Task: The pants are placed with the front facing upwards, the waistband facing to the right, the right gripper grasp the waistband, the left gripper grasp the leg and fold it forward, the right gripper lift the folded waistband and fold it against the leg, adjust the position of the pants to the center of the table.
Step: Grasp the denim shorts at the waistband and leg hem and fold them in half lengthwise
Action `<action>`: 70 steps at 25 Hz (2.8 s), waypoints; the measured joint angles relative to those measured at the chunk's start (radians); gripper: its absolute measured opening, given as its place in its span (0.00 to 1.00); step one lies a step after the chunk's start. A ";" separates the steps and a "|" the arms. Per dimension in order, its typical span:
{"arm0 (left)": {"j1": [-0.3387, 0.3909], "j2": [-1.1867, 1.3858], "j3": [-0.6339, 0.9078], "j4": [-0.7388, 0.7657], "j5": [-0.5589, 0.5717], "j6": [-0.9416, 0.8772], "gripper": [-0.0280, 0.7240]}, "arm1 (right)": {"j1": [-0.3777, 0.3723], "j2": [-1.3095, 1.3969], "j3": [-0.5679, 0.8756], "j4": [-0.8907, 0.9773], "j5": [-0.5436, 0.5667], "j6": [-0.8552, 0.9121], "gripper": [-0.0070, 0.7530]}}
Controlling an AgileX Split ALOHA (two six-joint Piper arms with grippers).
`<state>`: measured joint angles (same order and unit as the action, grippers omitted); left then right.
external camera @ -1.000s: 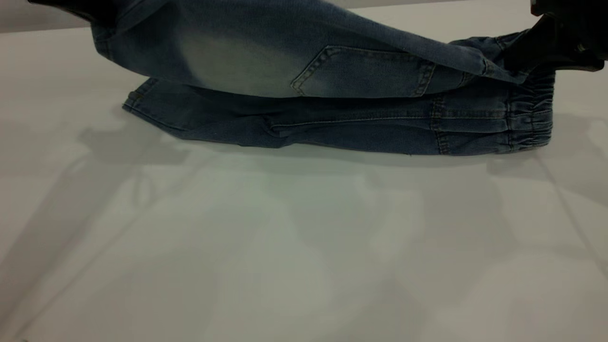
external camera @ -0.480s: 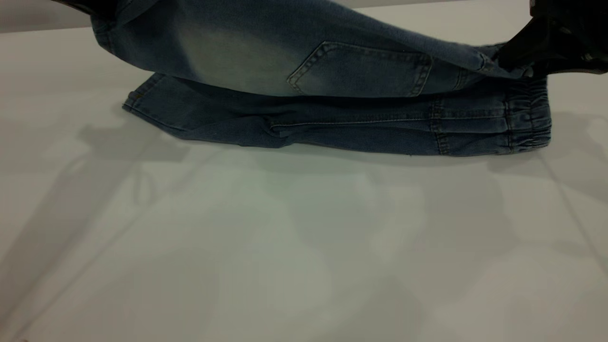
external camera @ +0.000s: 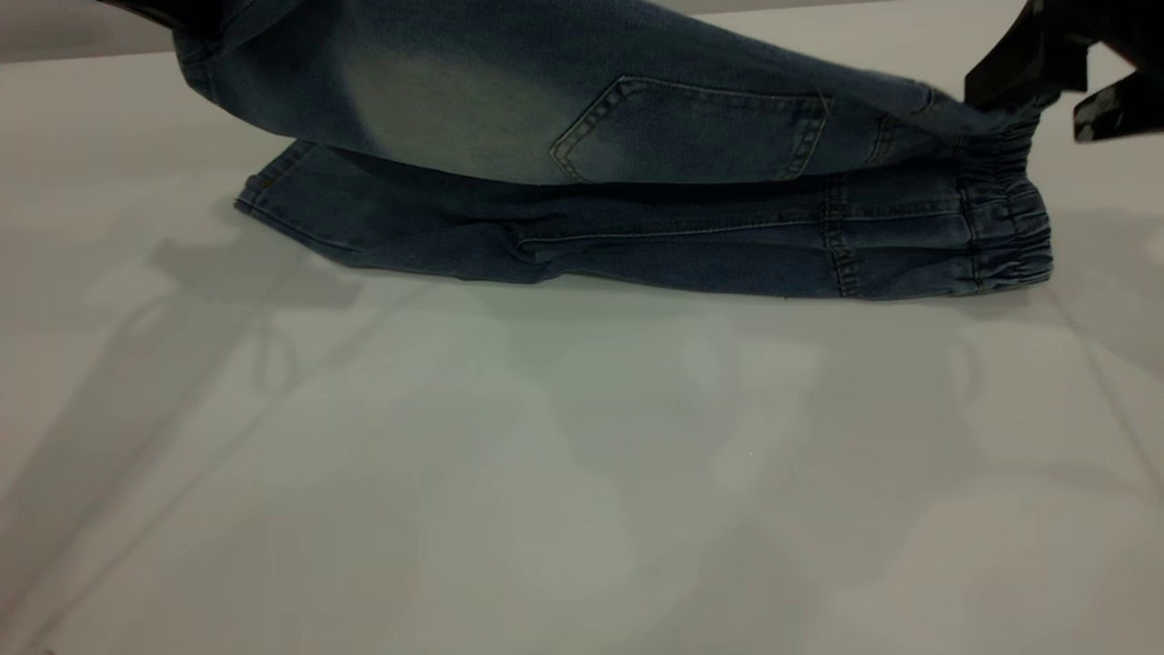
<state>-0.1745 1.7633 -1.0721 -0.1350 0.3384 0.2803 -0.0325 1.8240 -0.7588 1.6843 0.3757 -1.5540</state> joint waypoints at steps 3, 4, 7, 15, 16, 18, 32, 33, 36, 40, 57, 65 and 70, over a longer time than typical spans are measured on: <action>0.000 0.000 0.000 0.002 0.001 0.000 0.09 | 0.000 -0.020 -0.016 -0.003 -0.008 0.000 0.82; 0.000 0.000 0.000 0.004 0.001 0.000 0.09 | 0.000 -0.028 -0.020 -0.003 -0.008 0.000 0.82; 0.000 0.000 0.000 0.004 0.001 0.001 0.09 | 0.000 -0.042 -0.032 -0.004 -0.016 0.000 0.81; 0.000 0.000 0.000 0.004 -0.014 0.010 0.09 | 0.000 -0.080 -0.040 -0.006 -0.017 0.000 0.79; 0.000 0.000 0.000 0.004 -0.019 0.017 0.09 | 0.000 -0.082 -0.040 -0.006 -0.016 0.000 0.79; 0.000 0.009 -0.004 0.004 -0.025 0.023 0.09 | 0.000 -0.084 -0.040 -0.006 0.000 0.000 0.79; 0.000 0.158 -0.162 0.005 0.006 0.023 0.09 | 0.000 -0.088 -0.040 -0.009 0.025 0.000 0.79; 0.000 0.168 -0.174 0.005 0.007 0.023 0.09 | 0.000 -0.088 -0.040 -0.009 0.025 0.000 0.79; 0.000 0.208 -0.216 0.005 0.014 0.023 0.09 | 0.000 -0.088 -0.040 -0.009 0.025 0.000 0.79; 0.000 0.266 -0.255 0.005 0.022 0.023 0.09 | 0.000 -0.088 -0.040 -0.009 0.025 0.000 0.79; 0.000 0.291 -0.257 0.007 -0.057 0.025 0.61 | 0.000 -0.088 -0.040 -0.009 0.026 0.000 0.79; 0.000 0.282 -0.257 -0.010 -0.052 -0.017 0.71 | 0.000 -0.088 -0.040 -0.012 0.026 0.000 0.79; 0.000 0.262 -0.272 -0.060 0.024 -0.059 0.71 | 0.000 -0.088 -0.040 -0.016 0.021 0.005 0.79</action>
<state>-0.1745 2.0251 -1.3438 -0.1952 0.3628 0.2210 -0.0325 1.7365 -0.7993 1.6683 0.3963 -1.5491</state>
